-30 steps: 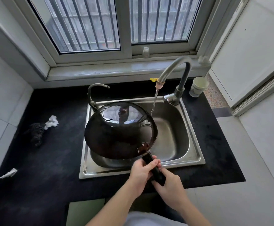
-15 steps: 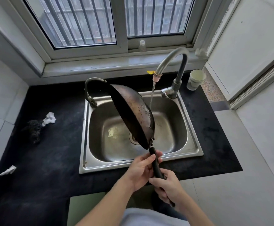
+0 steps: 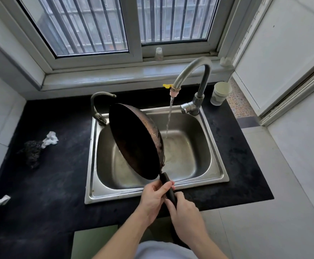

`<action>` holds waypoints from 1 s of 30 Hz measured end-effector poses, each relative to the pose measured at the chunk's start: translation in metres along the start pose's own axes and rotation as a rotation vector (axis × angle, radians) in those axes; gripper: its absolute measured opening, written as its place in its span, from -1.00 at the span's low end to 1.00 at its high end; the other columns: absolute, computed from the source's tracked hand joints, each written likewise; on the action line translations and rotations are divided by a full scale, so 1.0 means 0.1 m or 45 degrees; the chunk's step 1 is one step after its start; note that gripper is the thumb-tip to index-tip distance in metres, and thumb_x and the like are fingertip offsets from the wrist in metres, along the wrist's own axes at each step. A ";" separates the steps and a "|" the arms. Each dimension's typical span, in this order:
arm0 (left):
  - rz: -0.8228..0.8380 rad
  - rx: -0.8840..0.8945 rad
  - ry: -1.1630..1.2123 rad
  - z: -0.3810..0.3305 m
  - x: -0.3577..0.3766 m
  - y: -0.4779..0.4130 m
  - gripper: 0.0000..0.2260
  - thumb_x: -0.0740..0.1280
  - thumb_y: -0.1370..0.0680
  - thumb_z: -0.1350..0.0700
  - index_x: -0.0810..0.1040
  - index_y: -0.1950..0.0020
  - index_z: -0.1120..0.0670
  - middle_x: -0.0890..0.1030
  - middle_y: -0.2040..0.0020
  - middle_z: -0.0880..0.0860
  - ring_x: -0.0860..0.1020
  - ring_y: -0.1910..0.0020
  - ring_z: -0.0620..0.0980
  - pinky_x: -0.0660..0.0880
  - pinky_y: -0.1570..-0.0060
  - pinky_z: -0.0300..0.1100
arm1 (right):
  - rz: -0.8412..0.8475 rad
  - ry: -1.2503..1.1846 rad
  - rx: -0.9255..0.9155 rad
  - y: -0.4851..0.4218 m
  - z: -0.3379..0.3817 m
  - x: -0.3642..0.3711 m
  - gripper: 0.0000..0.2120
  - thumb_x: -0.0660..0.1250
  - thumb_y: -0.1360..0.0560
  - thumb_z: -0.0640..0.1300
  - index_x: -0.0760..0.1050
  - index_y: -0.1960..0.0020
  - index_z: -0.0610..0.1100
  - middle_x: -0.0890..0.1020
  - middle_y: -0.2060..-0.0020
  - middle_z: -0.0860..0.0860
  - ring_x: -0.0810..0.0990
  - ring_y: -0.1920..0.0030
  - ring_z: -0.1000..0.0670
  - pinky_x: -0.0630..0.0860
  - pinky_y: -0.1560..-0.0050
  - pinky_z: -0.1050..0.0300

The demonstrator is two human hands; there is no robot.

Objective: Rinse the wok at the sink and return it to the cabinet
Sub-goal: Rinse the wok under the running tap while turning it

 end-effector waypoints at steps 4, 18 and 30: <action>-0.062 0.046 -0.231 0.03 -0.06 -0.01 -0.83 0.40 -0.54 0.17 0.64 -0.08 0.23 0.70 0.08 0.16 0.66 0.03 0.05 0.57 -0.10 -0.02 | 0.120 -0.197 0.037 -0.08 -0.09 0.12 -0.80 0.26 -0.60 0.13 0.49 -0.10 0.03 0.66 0.17 0.08 0.64 0.22 0.09 0.63 0.20 0.17; -0.002 -0.075 -0.027 0.20 0.05 -0.11 -0.79 0.36 -0.55 0.31 0.59 -0.19 0.22 0.67 0.06 0.18 0.65 0.01 0.07 0.59 -0.14 -0.01 | 0.199 -0.809 0.114 -0.22 -0.28 0.27 -0.76 0.32 -0.60 -0.09 0.51 0.18 -0.19 0.52 0.51 -0.04 0.45 0.58 -0.06 0.39 0.58 0.15; -0.142 -0.148 -0.138 0.31 0.02 -0.17 -0.81 0.40 -0.52 0.32 0.62 -0.13 0.21 0.71 -0.02 0.19 0.68 -0.06 0.13 0.61 -0.12 0.01 | 0.292 -0.910 0.123 -0.22 -0.39 0.29 -0.76 0.32 -0.61 -0.06 0.53 0.15 -0.20 0.51 0.51 -0.06 0.41 0.60 -0.03 0.36 0.61 0.17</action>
Point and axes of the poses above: each hand's wrist, its own y-axis away from the middle knuckle, its own x-axis out of the palm, z = x × y, the point moved 9 cm from there along -y, towards the middle knuckle
